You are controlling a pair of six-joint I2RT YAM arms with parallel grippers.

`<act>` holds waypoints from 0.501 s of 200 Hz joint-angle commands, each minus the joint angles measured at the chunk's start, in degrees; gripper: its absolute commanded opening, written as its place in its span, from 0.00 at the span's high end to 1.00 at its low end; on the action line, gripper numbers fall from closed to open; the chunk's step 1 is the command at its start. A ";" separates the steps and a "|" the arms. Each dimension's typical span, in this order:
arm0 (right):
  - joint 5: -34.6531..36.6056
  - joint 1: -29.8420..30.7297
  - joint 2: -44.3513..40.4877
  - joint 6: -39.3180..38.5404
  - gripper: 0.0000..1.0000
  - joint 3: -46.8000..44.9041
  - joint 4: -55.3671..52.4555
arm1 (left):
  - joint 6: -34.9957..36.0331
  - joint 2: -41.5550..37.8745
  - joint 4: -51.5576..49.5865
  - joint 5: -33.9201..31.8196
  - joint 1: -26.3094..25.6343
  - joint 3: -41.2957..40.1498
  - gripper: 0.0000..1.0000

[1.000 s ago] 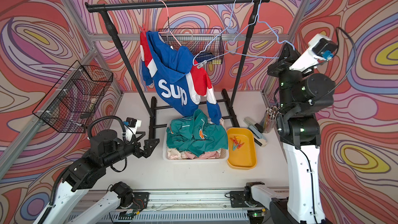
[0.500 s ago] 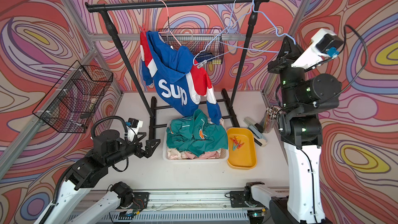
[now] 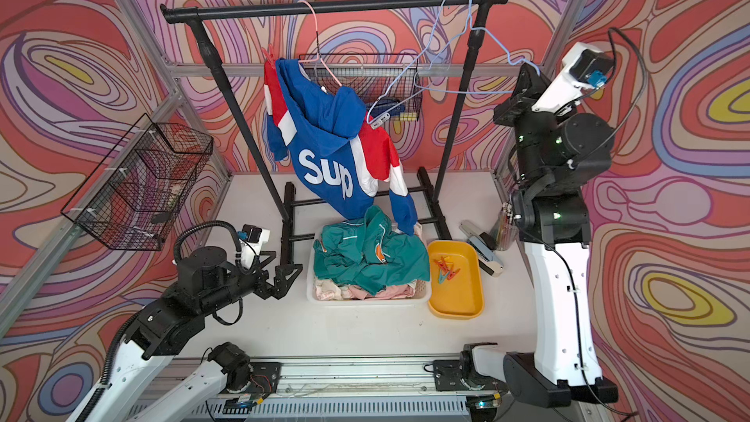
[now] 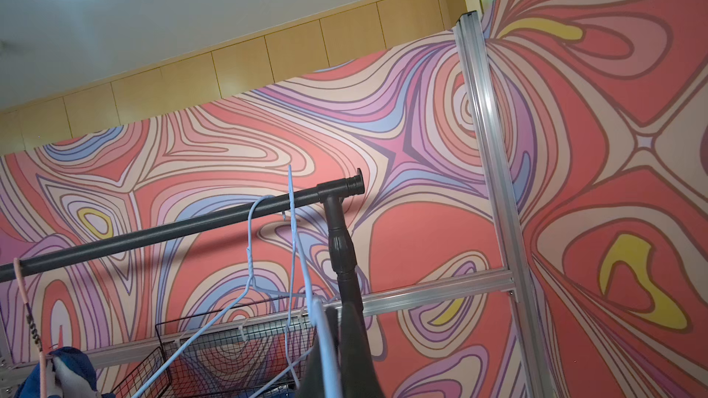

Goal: Remove the clothespins securing jackets to the hanger
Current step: Place the hanger at the clothesline.

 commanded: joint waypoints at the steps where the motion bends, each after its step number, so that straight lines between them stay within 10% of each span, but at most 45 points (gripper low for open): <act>1: 0.89 0.29 -0.26 -0.53 1.00 -0.53 0.19 | -0.79 -0.77 0.69 -0.65 -0.13 -0.72 0.00; 77: -1.68 0.44 -5.09 2.53 1.00 -9.80 -0.30 | -1.76 -0.85 1.54 -0.02 -0.16 -0.96 0.00; 100: -4.21 0.39 -6.94 3.57 0.67 -12.73 -0.84 | -2.23 -0.47 1.43 0.34 -0.11 -0.06 0.00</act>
